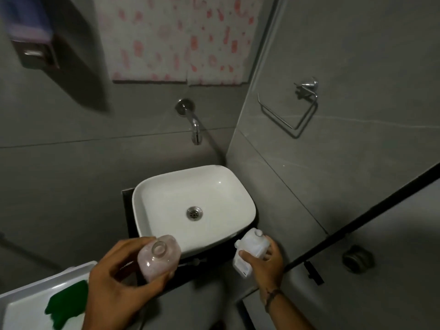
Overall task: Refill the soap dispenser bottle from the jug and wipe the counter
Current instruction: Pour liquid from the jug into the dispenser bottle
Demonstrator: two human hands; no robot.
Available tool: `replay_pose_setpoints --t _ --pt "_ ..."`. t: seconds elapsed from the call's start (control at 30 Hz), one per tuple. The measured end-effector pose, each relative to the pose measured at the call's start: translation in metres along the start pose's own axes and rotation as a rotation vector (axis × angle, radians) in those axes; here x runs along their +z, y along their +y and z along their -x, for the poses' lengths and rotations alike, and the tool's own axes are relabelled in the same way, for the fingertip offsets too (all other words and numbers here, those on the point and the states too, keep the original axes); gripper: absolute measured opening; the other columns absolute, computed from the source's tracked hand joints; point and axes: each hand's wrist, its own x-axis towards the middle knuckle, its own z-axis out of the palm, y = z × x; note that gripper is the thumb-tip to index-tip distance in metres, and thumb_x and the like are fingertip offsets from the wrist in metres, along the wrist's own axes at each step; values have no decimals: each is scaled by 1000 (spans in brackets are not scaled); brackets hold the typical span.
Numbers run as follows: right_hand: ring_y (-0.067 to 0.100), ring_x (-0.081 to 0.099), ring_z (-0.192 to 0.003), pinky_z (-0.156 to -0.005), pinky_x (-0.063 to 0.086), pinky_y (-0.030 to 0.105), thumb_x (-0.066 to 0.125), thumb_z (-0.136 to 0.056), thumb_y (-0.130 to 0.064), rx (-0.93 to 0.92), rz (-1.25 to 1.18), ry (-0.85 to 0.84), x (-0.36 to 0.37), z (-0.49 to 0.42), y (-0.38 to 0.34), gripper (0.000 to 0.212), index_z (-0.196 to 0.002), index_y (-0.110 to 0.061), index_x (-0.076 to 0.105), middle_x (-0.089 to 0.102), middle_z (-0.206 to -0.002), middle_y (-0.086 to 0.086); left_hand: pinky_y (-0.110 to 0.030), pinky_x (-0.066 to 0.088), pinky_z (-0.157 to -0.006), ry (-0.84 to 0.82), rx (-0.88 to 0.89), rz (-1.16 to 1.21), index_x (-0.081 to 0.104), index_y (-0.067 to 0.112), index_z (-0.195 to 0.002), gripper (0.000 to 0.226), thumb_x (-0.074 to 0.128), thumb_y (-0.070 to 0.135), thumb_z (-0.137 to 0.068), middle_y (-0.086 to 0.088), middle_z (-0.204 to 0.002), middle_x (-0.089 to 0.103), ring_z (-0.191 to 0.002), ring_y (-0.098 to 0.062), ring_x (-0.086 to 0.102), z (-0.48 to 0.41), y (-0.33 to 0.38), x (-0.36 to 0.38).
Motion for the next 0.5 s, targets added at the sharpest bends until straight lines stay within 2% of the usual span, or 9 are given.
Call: replay_pose_setpoints --t 0.13,0.33,0.4,0.5 --pt "33 67 -113 -95 60 53 98 -59 -2 34 33 134 -9 -41 17 77 -126 -18 64 69 -124 6 -21 63 -76 -35 -23 -22 82 22 -105 65 102 13 -44 4 -102 80 -90 -11 78 -4 5 15" --pt "37 66 -117 -96 59 53 97 -60 2 116 14 245 10 -91 17 79 -131 -8 63 67 -132 14 -13 59 -74 -68 -72 -70 81 14 -100 63 101 9 -41 -1 -96 80 -87 -11 76 -16 13 37" --pt "38 66 -119 -99 58 55 95 -60 5 144 -17 262 19 -100 16 78 -131 -6 62 67 -132 15 -11 58 -75 -73 -84 -83 81 13 -99 64 101 0 -39 -5 -96 80 -85 -12 76 -21 16 43" --pt "39 65 -121 -101 56 56 95 -58 7 160 -11 283 28 -113 18 80 -130 -4 62 66 -133 16 -7 56 -75 -96 -104 -115 80 14 -98 66 100 -12 -40 3 -91 79 -88 -8 75 -24 21 50"
